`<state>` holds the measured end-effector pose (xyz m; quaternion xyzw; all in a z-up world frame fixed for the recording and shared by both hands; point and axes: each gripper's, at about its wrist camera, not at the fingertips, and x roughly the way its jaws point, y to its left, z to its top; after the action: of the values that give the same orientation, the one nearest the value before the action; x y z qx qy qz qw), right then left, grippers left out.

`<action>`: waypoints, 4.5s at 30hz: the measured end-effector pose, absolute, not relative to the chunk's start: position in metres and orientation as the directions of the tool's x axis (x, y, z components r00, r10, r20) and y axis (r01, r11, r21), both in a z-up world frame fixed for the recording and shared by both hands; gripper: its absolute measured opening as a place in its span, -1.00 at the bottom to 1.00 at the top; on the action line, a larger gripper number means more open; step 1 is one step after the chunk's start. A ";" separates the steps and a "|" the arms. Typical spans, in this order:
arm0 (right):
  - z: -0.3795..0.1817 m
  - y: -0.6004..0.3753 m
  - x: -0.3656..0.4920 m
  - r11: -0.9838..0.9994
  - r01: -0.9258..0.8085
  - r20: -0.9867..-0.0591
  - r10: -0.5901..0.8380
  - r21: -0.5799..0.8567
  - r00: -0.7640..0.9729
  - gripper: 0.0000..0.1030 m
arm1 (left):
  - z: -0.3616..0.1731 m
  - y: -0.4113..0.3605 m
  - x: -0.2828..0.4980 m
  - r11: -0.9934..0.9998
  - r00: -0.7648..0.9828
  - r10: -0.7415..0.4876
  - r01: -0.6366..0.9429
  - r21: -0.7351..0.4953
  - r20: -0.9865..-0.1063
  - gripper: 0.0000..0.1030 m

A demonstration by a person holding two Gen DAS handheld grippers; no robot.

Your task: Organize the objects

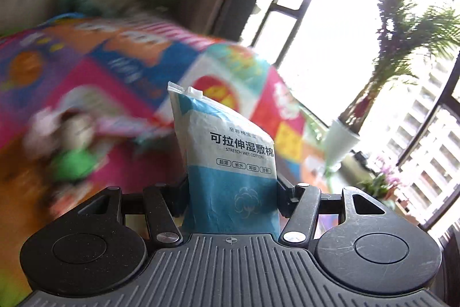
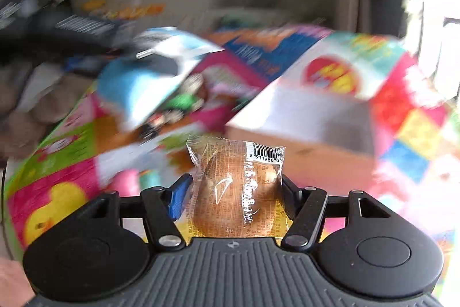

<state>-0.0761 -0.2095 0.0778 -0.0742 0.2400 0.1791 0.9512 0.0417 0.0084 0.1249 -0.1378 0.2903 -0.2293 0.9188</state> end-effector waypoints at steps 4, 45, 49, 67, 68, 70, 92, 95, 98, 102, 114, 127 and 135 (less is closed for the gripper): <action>0.073 -0.225 -0.083 0.937 -0.332 -0.446 0.252 -0.110 0.859 0.23 | 0.104 -0.063 0.121 0.869 0.690 -0.491 0.339 -0.362 -0.532 0.24; 0.058 -0.193 0.141 0.983 -0.106 -0.710 0.183 0.152 0.680 0.58 | 0.031 0.161 -0.022 0.916 0.766 -0.282 0.036 -0.399 -0.577 0.21; 0.082 -0.181 0.100 0.990 -0.138 -0.587 0.104 -0.014 0.803 0.60 | 0.037 0.141 -0.028 0.909 0.740 -0.370 0.164 -0.384 -0.561 0.21; 0.164 -0.170 -0.031 0.912 -0.373 -0.266 0.408 0.172 0.873 1.00 | 0.020 0.051 -0.035 0.942 0.689 -0.312 0.314 -0.119 -0.654 0.04; 0.157 -0.167 -0.030 0.930 -0.343 -0.288 0.367 0.130 0.884 1.00 | 0.023 0.056 -0.030 0.946 0.698 -0.305 0.299 -0.123 -0.648 0.03; 0.138 -0.162 -0.026 0.952 -0.301 -0.337 0.304 0.061 0.891 1.00 | 0.029 0.062 -0.019 0.952 0.719 -0.297 0.273 -0.137 -0.628 0.02; 0.113 -0.148 0.077 0.933 -0.294 -0.606 0.358 0.207 0.710 1.00 | 0.036 0.151 0.069 0.904 0.872 -0.170 -0.048 -0.425 -0.459 0.02; 0.118 -0.109 0.149 0.944 -0.268 -0.667 0.327 0.194 0.669 1.00 | 0.038 0.196 0.099 0.853 0.890 -0.050 -0.198 -0.483 -0.453 0.02; 0.109 -0.074 0.210 0.963 -0.228 -0.700 0.260 0.141 0.665 0.56 | 0.038 0.219 0.134 0.823 0.880 -0.046 -0.235 -0.517 -0.474 0.02; 0.082 -0.040 0.273 0.980 -0.182 -0.728 0.179 0.075 0.662 0.31 | 0.037 0.235 0.167 0.812 0.873 -0.057 -0.242 -0.531 -0.485 0.02; 0.048 -0.029 0.254 0.922 -0.365 -0.842 0.296 0.128 0.451 0.03 | 0.012 0.232 0.205 0.835 0.849 -0.192 -0.123 -0.536 -0.493 0.01; 0.094 -0.097 0.101 0.836 -0.530 -0.725 0.453 0.142 0.520 0.13 | 0.021 0.146 0.193 0.830 0.693 -0.467 0.129 -0.542 -0.550 0.01; 0.114 -0.156 0.052 0.897 -0.439 -0.608 0.380 0.058 0.697 0.59 | 0.063 0.117 0.123 0.855 0.698 -0.497 0.293 -0.428 -0.515 0.01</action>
<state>0.0515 -0.1556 0.1139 -0.0456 0.3196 0.2225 0.9199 0.1232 0.1169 0.0627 -0.1585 0.3219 -0.2178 0.9076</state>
